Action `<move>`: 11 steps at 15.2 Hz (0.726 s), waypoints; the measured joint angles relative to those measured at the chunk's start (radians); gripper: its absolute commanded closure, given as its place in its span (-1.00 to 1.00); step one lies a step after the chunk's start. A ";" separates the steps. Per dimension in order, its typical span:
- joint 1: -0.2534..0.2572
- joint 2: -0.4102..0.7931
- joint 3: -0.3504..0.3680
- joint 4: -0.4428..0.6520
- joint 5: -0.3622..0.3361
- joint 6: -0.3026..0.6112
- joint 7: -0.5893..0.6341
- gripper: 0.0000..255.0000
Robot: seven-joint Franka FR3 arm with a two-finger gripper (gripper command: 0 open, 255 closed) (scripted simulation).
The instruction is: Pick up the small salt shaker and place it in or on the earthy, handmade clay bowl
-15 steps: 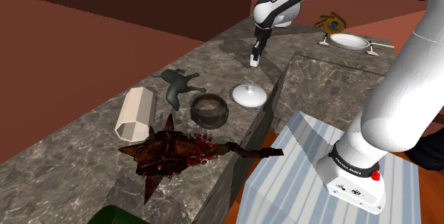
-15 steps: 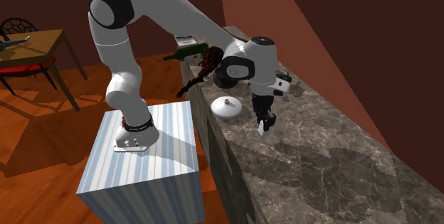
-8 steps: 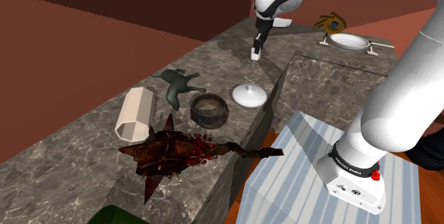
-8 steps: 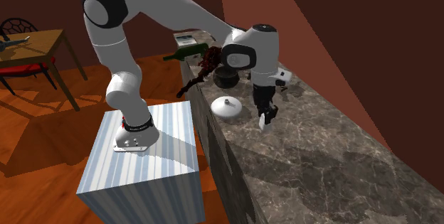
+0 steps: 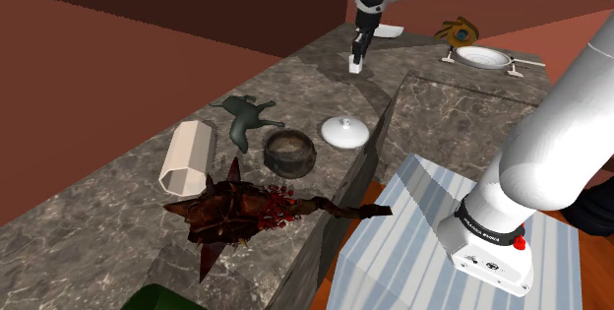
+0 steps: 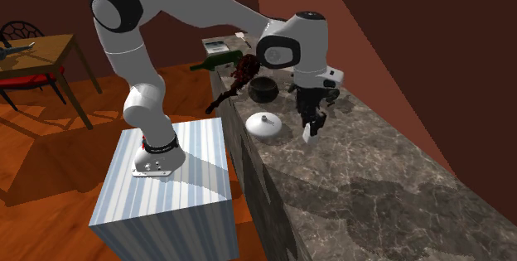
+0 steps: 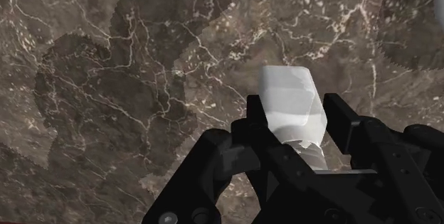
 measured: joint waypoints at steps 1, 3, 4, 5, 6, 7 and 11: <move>0.000 -0.004 0.001 0.011 -0.001 -0.015 0.000 1.00; 0.001 -0.010 0.001 0.033 -0.002 -0.042 0.000 1.00; 0.001 -0.014 0.002 0.041 -0.004 -0.055 0.001 1.00; 0.002 -0.017 0.002 0.053 -0.004 -0.069 0.001 1.00; 0.002 -0.018 0.003 0.063 -0.005 -0.080 0.001 1.00; 0.001 -0.025 0.003 0.070 -0.007 -0.093 0.001 1.00; 0.022 -0.071 0.031 0.039 -0.028 -0.111 0.056 1.00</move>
